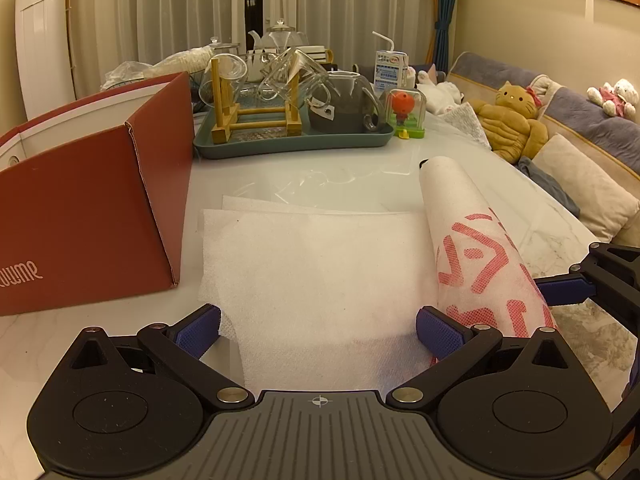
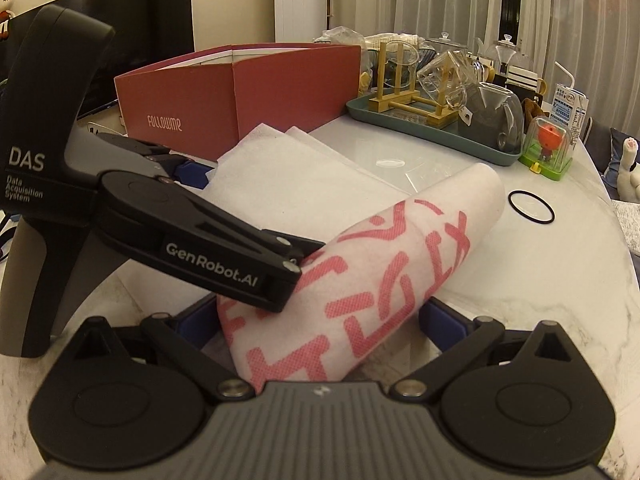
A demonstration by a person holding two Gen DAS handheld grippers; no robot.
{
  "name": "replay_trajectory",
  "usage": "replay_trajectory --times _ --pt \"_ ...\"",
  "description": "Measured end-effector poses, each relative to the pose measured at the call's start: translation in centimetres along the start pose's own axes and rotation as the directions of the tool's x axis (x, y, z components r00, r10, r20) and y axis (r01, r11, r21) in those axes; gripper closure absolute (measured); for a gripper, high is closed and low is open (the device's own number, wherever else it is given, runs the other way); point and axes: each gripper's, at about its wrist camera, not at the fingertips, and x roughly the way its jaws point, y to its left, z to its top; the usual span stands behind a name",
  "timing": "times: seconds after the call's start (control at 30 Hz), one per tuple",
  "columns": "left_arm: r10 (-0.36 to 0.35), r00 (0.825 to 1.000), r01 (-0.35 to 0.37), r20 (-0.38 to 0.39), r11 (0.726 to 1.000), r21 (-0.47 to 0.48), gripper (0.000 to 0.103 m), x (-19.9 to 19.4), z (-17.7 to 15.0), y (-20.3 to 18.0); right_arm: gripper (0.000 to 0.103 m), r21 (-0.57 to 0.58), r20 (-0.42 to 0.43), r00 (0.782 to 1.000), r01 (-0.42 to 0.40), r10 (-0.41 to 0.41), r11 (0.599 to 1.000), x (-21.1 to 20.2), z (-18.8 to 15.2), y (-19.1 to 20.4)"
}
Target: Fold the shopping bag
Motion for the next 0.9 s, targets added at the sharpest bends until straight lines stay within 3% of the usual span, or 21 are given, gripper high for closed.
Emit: replay_trajectory --times 0.9 --pt "-0.001 1.000 0.001 -0.001 1.000 0.002 0.000 -0.05 0.01 0.04 0.000 0.003 0.001 1.000 0.003 -0.003 1.000 0.02 -0.15 0.15"
